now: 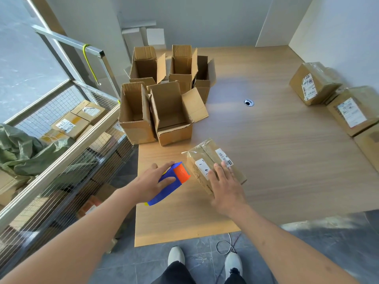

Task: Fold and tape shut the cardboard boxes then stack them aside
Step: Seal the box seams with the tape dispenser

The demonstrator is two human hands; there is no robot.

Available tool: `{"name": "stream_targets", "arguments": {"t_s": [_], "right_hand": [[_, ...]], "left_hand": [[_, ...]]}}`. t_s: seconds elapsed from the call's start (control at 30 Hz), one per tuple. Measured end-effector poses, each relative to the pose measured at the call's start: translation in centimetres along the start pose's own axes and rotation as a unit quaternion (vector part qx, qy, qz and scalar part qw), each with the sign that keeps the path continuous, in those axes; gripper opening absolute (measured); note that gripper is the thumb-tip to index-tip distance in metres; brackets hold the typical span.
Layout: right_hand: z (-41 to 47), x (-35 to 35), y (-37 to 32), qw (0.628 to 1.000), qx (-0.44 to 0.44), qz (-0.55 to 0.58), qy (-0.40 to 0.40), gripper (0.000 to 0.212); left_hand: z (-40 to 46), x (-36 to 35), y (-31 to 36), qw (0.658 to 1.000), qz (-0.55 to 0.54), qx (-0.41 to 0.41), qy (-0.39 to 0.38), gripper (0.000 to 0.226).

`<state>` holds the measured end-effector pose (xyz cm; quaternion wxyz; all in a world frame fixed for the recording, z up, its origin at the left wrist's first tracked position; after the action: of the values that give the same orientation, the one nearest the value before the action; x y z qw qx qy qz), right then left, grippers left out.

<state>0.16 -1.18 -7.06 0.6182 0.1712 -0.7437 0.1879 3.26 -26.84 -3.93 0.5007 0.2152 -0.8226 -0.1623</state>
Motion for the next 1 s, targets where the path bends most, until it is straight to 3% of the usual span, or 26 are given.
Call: {"name": "stream_targets", "arguments": {"t_s": [0.43,0.53,0.63,0.8,0.87,1.0], "right_hand": [[-1.0,0.4,2.8,0.997,0.062,0.037,0.017,0.062],[-1.0,0.8,4.8,0.990,0.110,0.080,-0.024,0.075],[-1.0,1.2,7.1,0.981,0.161,0.055,-0.090,0.096],[-0.2,1.4,8.0,0.975,0.195,0.008,-0.105,0.097],[-0.2,1.2,7.8,0.976,0.202,-0.009,-0.077,0.099],[-0.6,-0.5,6.4,0.981,0.182,-0.026,0.059,0.091]], "left_hand": [[1.6,-8.7,-0.7,0.990,0.090,0.080,0.078,0.071],[2.3,-10.4,-0.5,0.987,0.069,0.098,0.104,0.074],[2.1,-11.1,0.5,0.986,0.036,0.103,0.126,0.072],[0.1,-10.2,3.4,0.977,0.039,0.064,0.201,0.052],[-0.8,-9.9,5.0,0.974,0.025,0.027,0.222,0.042],[-1.9,-9.8,7.7,0.965,-0.019,-0.049,0.258,0.031]]}}
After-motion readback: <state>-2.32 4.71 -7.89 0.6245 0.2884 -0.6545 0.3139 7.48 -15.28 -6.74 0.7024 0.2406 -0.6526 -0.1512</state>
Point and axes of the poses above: each hand's wrist, its own z-axis towards the middle knuckle, its own x-axis out of the back of the hand, y = z × x, the point moved 3 cm from there along z, towards the middle knuckle, and after that the axes turned 1 degree about y, right-handed, at the moved point
